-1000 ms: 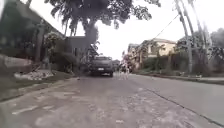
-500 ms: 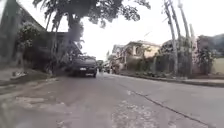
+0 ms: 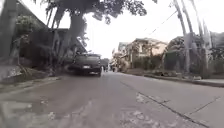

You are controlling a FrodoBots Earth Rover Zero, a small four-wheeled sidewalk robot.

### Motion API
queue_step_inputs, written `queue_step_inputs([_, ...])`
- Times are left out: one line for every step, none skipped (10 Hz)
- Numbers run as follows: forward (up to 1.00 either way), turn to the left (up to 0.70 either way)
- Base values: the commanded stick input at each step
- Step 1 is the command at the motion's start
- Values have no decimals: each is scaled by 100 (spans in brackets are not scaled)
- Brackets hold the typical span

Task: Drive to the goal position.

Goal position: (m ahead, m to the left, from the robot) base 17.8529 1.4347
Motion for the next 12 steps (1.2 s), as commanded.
queue_step_inputs([100, 0])
queue_step_inputs([100, 0])
queue_step_inputs([100, 0])
queue_step_inputs([100, 0])
queue_step_inputs([100, 0])
queue_step_inputs([100, 0])
queue_step_inputs([100, 0])
queue_step_inputs([100, 0])
queue_step_inputs([100, 0])
queue_step_inputs([100, -5])
queue_step_inputs([100, -25])
queue_step_inputs([100, -39])
